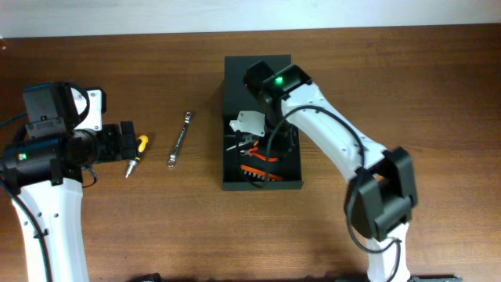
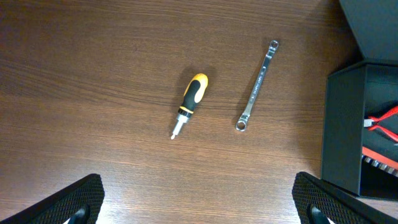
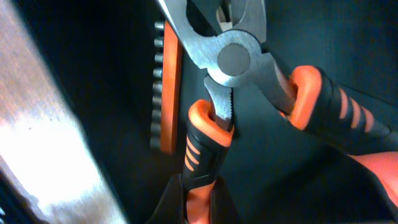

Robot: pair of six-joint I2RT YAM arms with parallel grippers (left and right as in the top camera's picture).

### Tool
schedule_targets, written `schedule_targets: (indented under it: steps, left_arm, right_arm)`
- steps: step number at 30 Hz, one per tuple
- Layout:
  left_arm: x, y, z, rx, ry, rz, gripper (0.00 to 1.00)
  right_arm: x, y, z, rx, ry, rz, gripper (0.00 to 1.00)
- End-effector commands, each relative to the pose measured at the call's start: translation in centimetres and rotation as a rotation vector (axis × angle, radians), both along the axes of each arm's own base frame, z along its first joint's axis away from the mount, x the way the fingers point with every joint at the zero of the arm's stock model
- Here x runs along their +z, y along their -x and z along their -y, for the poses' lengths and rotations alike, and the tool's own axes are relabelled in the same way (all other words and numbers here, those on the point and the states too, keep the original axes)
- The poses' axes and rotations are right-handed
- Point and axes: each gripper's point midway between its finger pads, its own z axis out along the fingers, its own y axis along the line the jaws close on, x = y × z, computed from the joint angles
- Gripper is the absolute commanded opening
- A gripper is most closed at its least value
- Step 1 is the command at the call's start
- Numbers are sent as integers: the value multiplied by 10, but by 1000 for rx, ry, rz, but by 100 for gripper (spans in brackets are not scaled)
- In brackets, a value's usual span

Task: Pack container
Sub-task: 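Carry the orange-black pliers into the box and release them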

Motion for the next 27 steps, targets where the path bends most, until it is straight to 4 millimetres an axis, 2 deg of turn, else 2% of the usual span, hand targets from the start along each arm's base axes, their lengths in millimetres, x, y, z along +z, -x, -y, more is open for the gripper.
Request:
schedule_targets:
  steps: [1, 5, 10, 13, 15, 17, 19, 22, 25, 27]
  left_arm:
    - [5, -2, 0, -12, -11, 10, 99]
    - [5, -2, 0, -13, -11, 10, 99]
    - [5, -2, 0, -13, -11, 10, 99]
    - [5, -2, 0, -13, -11, 10, 99]
    - [5, -2, 0, -13, -11, 10, 99]
    - [5, -2, 0, -13, -11, 10, 99]
    - [5, -2, 0, -12, -11, 10, 99]
    - [5, -2, 0, -12, -12, 10, 99]
    - [5, -2, 0, -13, -12, 10, 99]
    - [6, -4, 0, -12, -13, 17, 99]
  right_arm:
    - [-22, 5, -8, 9, -16, -71, 4]
    - [-44, 5, -9, 7, 6, -111, 4]
    - [-53, 3, -10, 7, 10, -117, 6]
    - [-53, 4, -10, 4, 10, -117, 31]
    - [-53, 4, -10, 4, 11, -118, 39]
    - [-53, 4, -9, 4, 12, -117, 56]
    - [-51, 4, -7, 1, 25, -115, 63]
    - [-43, -4, 0, -67, 76, -75, 84]
    - [-13, -16, 2, -103, 72, 4, 99]
    - [16, -28, 3, -136, 32, 68, 99]
